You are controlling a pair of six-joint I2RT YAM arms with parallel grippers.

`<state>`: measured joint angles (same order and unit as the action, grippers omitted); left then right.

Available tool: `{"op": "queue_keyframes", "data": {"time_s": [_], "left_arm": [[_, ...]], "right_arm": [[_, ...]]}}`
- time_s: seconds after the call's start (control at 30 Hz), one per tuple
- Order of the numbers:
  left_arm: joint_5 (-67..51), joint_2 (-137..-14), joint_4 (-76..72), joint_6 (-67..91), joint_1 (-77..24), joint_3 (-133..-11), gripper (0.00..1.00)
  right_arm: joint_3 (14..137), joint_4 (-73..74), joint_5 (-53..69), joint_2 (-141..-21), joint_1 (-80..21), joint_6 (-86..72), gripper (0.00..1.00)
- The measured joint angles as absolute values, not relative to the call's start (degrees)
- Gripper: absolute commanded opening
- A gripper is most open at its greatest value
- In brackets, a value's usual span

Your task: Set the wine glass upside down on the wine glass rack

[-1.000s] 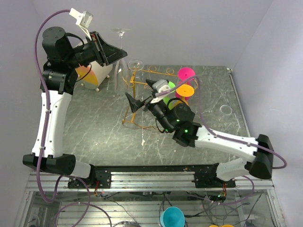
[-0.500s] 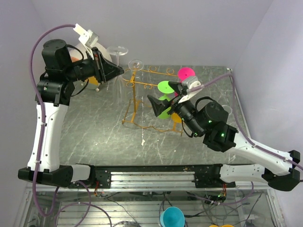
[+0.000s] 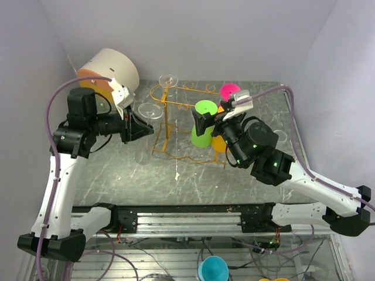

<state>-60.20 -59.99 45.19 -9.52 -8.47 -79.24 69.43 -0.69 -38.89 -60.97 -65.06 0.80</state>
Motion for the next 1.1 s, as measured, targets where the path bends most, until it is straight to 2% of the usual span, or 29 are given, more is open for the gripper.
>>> {"op": "queue_keyframes", "data": {"time_s": [0.3, 0.6, 1.1], "left_arm": [[-55.9, -60.5, 33.1, -8.6, -10.1, -67.9, 0.07], [-53.5, -63.2, 23.7, -6.8, -11.3, -67.6, 0.07], [-51.7, -70.1, 20.4, -6.3, -12.4, -68.0, 0.07]], "right_arm": [[69.4, -2.8, -40.4, -61.9, -64.2, -0.3, 0.97], [67.4, -4.2, -41.9, -61.6, -64.1, -1.6, 0.96], [65.8, -3.1, -44.0, -58.9, -64.1, -3.2, 0.96]]}}
